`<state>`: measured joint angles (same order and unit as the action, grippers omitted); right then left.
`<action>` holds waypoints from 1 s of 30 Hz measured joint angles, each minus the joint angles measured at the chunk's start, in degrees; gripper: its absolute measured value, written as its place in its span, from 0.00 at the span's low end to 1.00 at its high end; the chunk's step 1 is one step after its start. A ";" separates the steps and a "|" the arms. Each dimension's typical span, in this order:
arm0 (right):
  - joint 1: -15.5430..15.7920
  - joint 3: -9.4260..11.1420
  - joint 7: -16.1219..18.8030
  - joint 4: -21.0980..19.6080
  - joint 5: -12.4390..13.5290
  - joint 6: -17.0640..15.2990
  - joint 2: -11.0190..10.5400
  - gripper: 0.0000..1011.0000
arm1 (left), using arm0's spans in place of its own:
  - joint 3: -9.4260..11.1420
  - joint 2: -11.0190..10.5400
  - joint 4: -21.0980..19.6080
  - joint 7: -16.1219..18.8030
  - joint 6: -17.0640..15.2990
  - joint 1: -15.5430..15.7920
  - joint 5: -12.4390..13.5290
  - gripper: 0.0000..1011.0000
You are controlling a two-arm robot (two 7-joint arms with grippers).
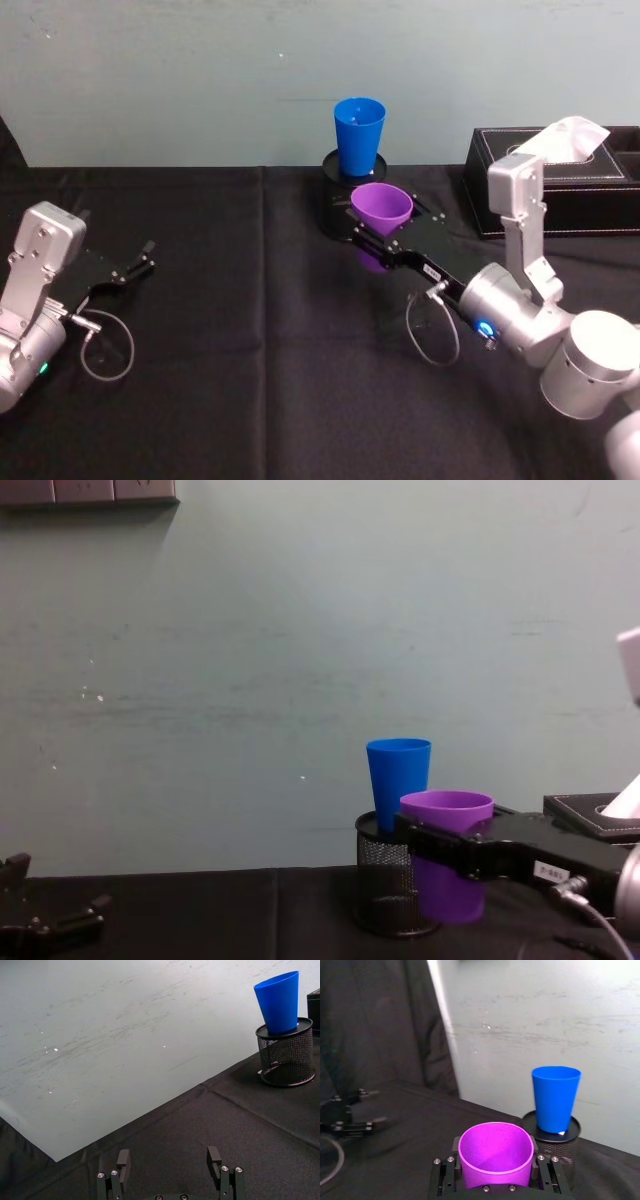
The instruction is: Pick up one cup with a gripper and tap it against the other cup.
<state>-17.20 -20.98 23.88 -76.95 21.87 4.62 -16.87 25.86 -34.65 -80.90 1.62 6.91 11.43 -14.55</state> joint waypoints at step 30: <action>-14.45 1.68 -4.44 19.18 -5.87 1.21 10.51 0.73 | 0.00 0.00 0.00 0.00 0.00 0.00 0.00 0.99</action>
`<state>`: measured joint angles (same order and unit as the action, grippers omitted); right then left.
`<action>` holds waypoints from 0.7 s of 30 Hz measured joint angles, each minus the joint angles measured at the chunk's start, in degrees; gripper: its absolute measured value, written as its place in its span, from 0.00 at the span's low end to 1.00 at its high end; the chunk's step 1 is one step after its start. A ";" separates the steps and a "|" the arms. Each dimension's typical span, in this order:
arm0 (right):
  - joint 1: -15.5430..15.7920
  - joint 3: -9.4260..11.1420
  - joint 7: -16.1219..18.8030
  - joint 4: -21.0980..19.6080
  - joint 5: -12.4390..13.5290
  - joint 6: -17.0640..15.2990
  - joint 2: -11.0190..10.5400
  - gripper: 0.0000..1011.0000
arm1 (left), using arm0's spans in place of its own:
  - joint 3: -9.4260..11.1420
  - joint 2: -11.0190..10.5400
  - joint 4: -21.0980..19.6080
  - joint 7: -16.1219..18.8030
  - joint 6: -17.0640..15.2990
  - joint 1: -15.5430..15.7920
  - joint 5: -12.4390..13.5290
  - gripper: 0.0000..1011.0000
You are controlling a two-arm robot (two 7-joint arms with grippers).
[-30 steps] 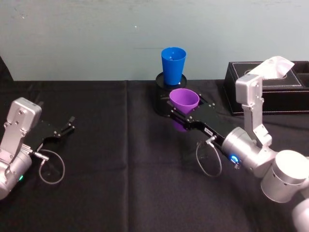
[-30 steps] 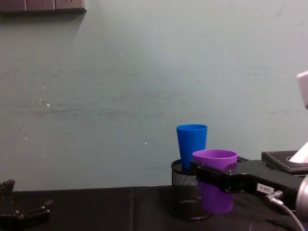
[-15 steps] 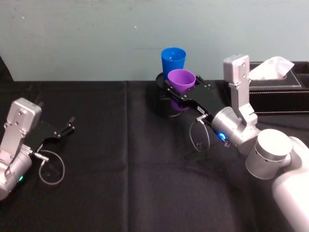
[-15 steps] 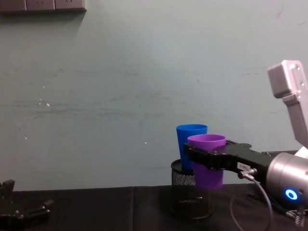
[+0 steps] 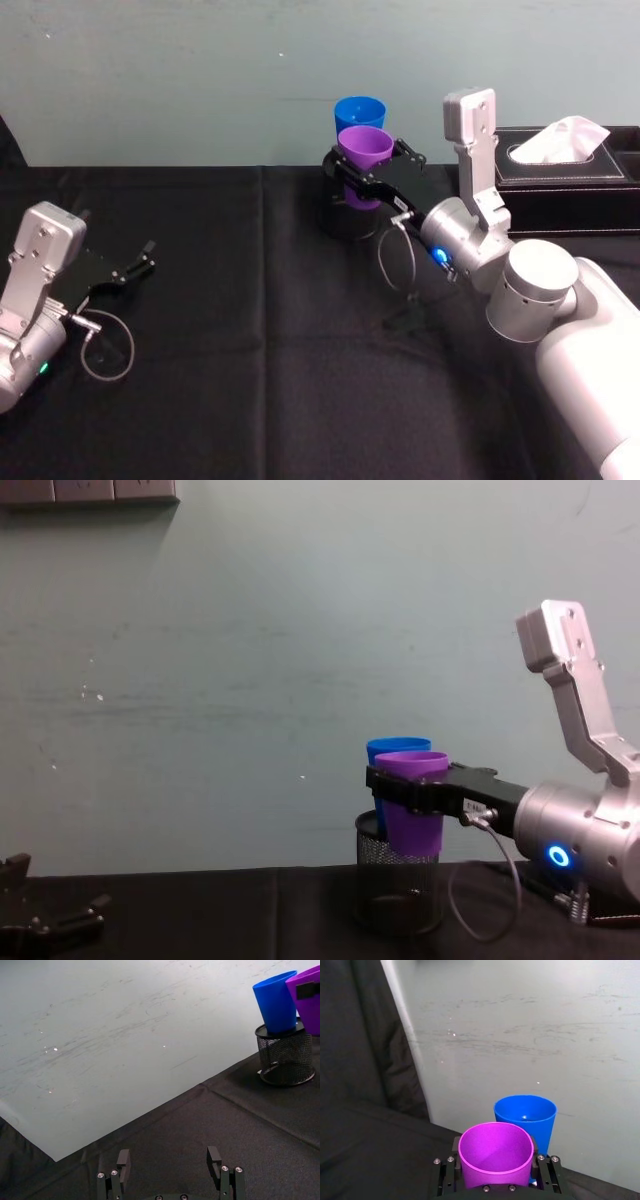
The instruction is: Pick up one cup with a gripper and tap it against the other cup.
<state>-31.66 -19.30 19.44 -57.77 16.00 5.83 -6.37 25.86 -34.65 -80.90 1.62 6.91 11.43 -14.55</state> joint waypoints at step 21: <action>-1.83 1.61 -0.17 2.65 0.23 -0.22 1.54 0.73 | 0.00 0.00 0.00 0.00 0.00 0.00 0.00 0.99</action>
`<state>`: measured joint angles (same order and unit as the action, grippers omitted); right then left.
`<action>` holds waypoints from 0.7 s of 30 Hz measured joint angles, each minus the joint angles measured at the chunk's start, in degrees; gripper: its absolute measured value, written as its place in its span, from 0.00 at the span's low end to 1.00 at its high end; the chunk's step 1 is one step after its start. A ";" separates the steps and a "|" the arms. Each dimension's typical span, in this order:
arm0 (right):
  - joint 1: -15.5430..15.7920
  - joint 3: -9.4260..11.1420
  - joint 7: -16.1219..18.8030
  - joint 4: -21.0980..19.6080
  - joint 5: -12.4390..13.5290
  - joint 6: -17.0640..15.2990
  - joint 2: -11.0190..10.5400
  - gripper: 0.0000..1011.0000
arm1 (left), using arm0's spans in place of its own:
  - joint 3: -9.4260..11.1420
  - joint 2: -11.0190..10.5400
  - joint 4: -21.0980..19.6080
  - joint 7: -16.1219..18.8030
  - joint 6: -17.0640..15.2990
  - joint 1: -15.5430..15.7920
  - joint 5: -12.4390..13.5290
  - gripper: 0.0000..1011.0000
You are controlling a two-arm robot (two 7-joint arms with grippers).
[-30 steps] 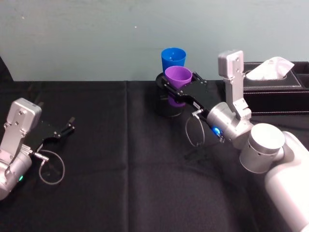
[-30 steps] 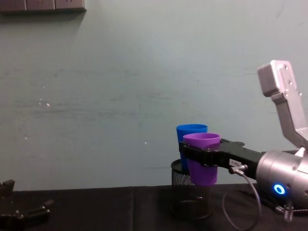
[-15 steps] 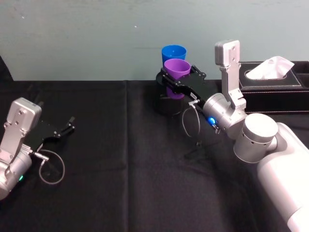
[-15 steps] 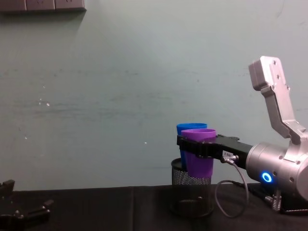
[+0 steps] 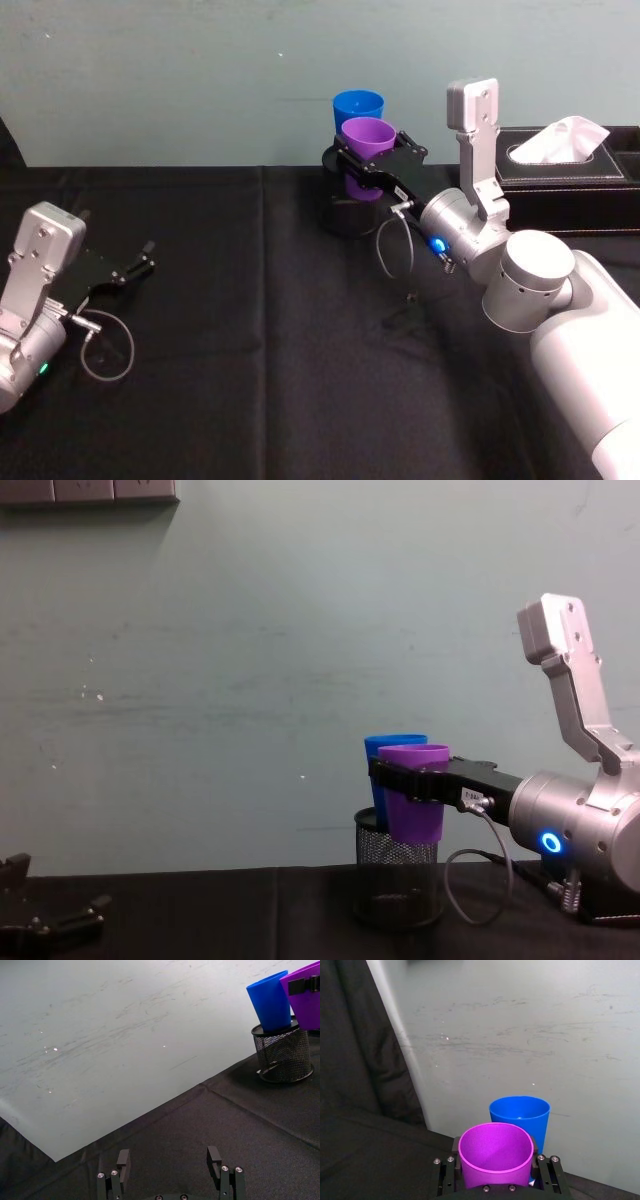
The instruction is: Pick up one cup with a gripper and tap it against the other cup.
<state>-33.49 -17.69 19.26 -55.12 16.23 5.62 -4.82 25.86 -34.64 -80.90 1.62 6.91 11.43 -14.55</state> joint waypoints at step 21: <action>0.00 -0.09 0.04 0.01 0.06 0.08 -0.06 0.73 | 0.00 0.00 0.00 0.00 0.00 0.01 0.00 0.99</action>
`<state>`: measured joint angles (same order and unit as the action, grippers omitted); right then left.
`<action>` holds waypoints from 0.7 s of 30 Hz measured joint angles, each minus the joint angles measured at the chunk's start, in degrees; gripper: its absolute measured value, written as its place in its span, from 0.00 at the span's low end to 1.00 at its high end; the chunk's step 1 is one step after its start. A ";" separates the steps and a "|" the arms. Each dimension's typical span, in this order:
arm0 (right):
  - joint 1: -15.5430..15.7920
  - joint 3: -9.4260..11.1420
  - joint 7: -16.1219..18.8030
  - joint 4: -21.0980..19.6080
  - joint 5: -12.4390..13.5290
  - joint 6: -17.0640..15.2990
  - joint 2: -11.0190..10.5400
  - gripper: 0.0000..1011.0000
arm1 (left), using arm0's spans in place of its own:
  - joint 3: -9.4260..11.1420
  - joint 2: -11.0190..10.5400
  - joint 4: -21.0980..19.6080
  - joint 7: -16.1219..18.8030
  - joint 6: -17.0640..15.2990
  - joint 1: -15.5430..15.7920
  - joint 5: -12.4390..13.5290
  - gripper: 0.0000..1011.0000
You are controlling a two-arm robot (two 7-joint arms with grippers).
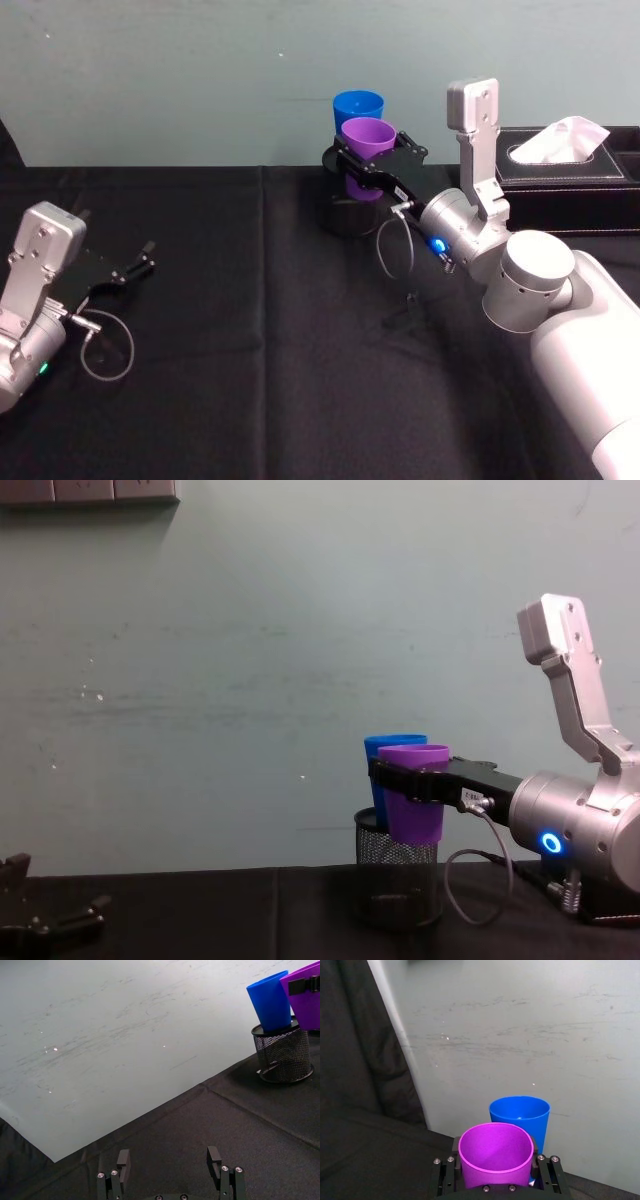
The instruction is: Pick up one cup with a gripper and tap it against the other cup.
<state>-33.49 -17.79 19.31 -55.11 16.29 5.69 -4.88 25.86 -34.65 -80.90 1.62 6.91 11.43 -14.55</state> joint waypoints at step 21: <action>0.00 0.00 0.03 0.00 0.00 0.04 0.00 0.73 | 0.00 0.00 0.00 0.00 0.00 0.00 0.00 0.99</action>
<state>-33.49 -17.79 19.34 -55.10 16.29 5.73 -4.88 25.86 -34.65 -80.90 1.62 6.90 11.43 -14.55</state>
